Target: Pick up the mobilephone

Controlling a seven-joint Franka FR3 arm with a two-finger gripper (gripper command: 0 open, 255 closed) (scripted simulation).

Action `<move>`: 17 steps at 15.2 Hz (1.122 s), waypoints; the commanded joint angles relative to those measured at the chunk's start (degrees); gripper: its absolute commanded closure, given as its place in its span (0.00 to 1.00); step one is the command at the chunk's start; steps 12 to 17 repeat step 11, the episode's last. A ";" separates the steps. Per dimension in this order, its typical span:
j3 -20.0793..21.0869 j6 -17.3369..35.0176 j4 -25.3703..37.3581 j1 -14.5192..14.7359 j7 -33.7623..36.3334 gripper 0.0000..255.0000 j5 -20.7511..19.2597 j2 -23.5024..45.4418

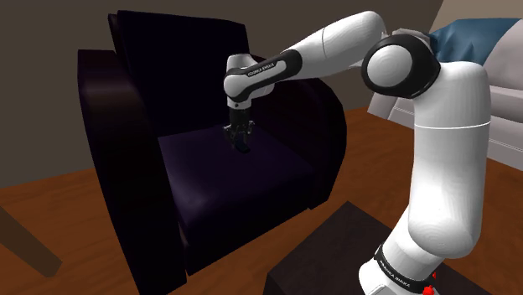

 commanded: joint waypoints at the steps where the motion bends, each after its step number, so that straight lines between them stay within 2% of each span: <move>1: 0.03 -1.25 0.62 0.00 -0.02 1.00 0.06 -0.61; 9: 0.11 -6.63 4.10 -0.02 -0.15 1.00 0.24 -2.52; 17: 0.11 -6.74 4.17 -0.02 -0.15 1.00 0.25 -2.56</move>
